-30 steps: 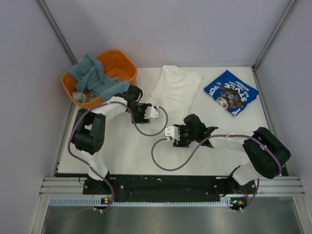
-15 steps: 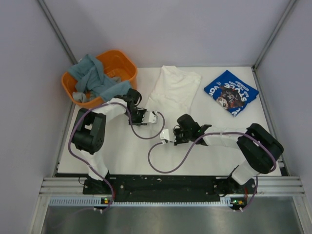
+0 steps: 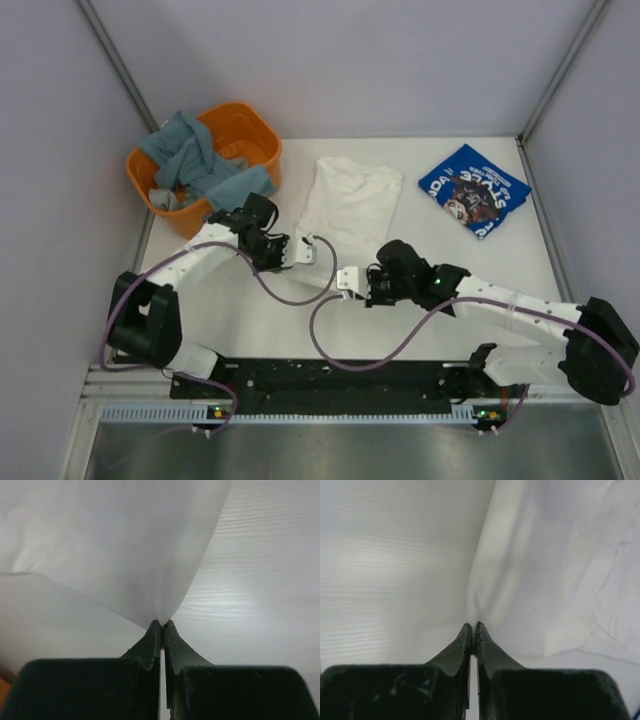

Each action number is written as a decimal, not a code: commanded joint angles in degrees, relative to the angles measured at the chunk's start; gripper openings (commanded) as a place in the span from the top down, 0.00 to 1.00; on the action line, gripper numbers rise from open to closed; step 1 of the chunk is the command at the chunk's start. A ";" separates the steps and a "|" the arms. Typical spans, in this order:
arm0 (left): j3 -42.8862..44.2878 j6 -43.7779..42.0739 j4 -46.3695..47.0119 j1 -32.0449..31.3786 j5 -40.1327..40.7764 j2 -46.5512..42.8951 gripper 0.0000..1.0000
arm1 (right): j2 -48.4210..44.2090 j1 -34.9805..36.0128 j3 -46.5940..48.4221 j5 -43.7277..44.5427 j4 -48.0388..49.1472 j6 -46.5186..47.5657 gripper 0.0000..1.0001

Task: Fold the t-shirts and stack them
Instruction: Fold the long partially folded tshirt into a neat square, then put the neatly folded tshirt into the corner of the board with the right arm

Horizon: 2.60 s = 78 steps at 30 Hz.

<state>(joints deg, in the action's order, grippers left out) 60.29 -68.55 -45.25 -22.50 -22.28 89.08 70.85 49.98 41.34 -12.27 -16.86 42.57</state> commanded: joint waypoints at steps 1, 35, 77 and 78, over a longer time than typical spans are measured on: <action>-2.11 5.53 -13.61 -0.44 -2.58 -11.63 1.00 | -7.12 5.99 2.51 -1.26 -8.26 -11.17 1.00; 19.16 38.31 -1.97 0.88 -4.44 -9.29 1.00 | -13.56 -22.18 -7.50 -23.32 31.25 -42.12 1.00; 60.39 52.03 -0.36 4.57 28.09 36.09 0.65 | 33.41 -37.67 24.06 -9.17 14.67 -64.45 0.44; 58.03 51.77 0.25 4.49 26.69 33.90 0.65 | 31.74 -37.58 22.22 -9.43 14.14 -64.71 0.39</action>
<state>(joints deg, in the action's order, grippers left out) 118.39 -18.09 -45.50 -19.03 3.66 129.56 109.49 12.73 66.22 -23.29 2.28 -21.69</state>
